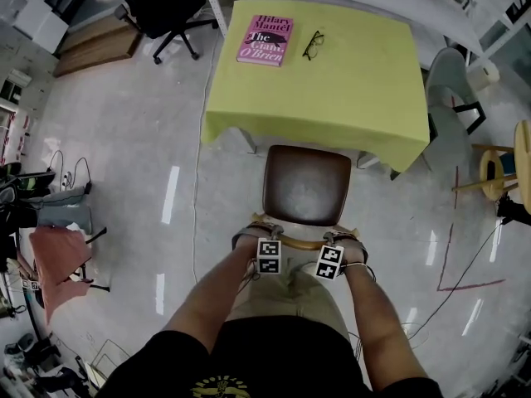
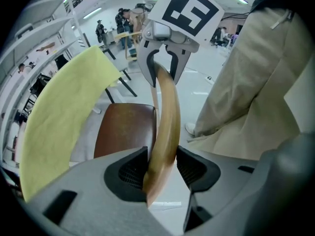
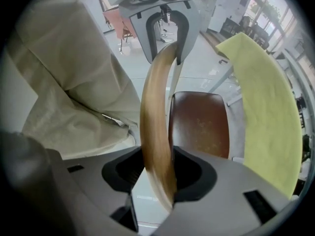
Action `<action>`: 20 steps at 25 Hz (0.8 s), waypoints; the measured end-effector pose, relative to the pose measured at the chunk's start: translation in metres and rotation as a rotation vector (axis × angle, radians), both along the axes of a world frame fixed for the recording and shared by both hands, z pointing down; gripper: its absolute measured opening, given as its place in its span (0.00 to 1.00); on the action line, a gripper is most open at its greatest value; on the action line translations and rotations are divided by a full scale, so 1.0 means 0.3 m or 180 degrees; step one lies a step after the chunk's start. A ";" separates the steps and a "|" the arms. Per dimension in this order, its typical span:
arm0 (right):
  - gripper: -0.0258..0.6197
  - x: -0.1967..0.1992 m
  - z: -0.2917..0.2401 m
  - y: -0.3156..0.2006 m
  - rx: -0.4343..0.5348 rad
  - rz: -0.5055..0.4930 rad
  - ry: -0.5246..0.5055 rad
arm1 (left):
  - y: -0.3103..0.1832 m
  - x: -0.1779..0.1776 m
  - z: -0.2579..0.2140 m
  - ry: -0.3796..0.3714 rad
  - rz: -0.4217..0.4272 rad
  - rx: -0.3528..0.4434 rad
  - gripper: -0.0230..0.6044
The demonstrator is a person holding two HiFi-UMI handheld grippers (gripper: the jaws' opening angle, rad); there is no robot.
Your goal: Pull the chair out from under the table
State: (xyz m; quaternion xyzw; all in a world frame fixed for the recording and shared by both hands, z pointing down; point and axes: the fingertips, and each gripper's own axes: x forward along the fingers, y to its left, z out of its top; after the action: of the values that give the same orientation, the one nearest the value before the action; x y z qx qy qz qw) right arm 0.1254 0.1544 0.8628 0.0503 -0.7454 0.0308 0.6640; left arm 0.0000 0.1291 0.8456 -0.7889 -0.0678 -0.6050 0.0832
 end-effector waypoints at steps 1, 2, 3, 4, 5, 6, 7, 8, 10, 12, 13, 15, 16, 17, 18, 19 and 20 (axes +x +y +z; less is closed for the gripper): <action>0.30 0.000 -0.002 0.016 0.0005 -0.0028 -0.0006 | 0.019 -0.001 -0.002 -0.0008 -0.0023 -0.0004 0.33; 0.30 0.000 -0.003 0.029 0.0014 -0.0054 -0.0013 | 0.036 -0.002 -0.003 -0.0013 -0.0050 -0.0007 0.33; 0.30 0.000 -0.003 0.039 0.0022 -0.0078 -0.0022 | 0.050 -0.002 -0.003 -0.0016 -0.0078 -0.0009 0.33; 0.30 0.002 -0.003 0.049 0.0028 -0.0101 -0.0030 | 0.064 -0.001 -0.002 -0.0018 -0.0104 -0.0006 0.33; 0.30 0.005 -0.003 0.061 0.0031 -0.0121 -0.0038 | 0.078 0.001 -0.001 -0.0015 -0.0126 0.0001 0.33; 0.30 0.007 -0.003 0.075 0.0031 -0.0139 -0.0045 | 0.093 0.004 -0.002 -0.0009 -0.0146 0.0011 0.33; 0.30 0.008 -0.003 0.090 0.0031 -0.0158 -0.0052 | 0.108 0.005 -0.003 -0.0006 -0.0163 0.0019 0.33; 0.30 0.007 -0.002 0.102 0.0030 -0.0178 -0.0060 | 0.122 0.004 -0.003 -0.0011 -0.0178 0.0026 0.33; 0.30 0.002 -0.001 0.124 0.0019 -0.0207 -0.0086 | 0.144 0.000 0.000 -0.0043 -0.0193 0.0045 0.33; 0.30 -0.001 -0.003 0.154 -0.0003 -0.0206 -0.0125 | 0.169 -0.001 0.003 -0.0088 -0.0188 0.0059 0.33; 0.30 -0.001 -0.004 0.173 -0.0016 -0.0202 -0.0141 | 0.186 -0.001 0.003 -0.0110 -0.0178 0.0051 0.33; 0.30 -0.007 -0.007 0.211 -0.0056 -0.0211 -0.0164 | 0.224 -0.007 0.001 -0.0147 -0.0148 0.0003 0.32; 0.30 -0.011 -0.008 0.227 -0.0082 -0.0225 -0.0175 | 0.240 -0.011 0.000 -0.0162 -0.0135 -0.0024 0.32; 0.30 -0.014 -0.007 0.239 -0.0097 -0.0239 -0.0184 | 0.253 -0.015 0.001 -0.0174 -0.0132 -0.0035 0.32; 0.30 -0.016 -0.006 0.247 -0.0096 -0.0243 -0.0191 | 0.261 -0.017 0.003 -0.0182 -0.0143 -0.0031 0.32; 0.30 -0.015 -0.005 0.252 -0.0085 -0.0235 -0.0198 | 0.266 -0.016 0.005 -0.0189 -0.0165 -0.0019 0.32; 0.30 -0.012 -0.005 0.256 -0.0074 -0.0224 -0.0204 | 0.268 -0.014 0.006 -0.0193 -0.0186 -0.0007 0.32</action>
State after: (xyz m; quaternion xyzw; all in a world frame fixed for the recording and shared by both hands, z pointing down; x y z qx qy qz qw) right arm 0.1217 0.2312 0.8614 0.0153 -0.7672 0.0177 0.6410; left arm -0.0042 0.2096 0.8474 -0.7720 -0.0479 -0.6308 0.0625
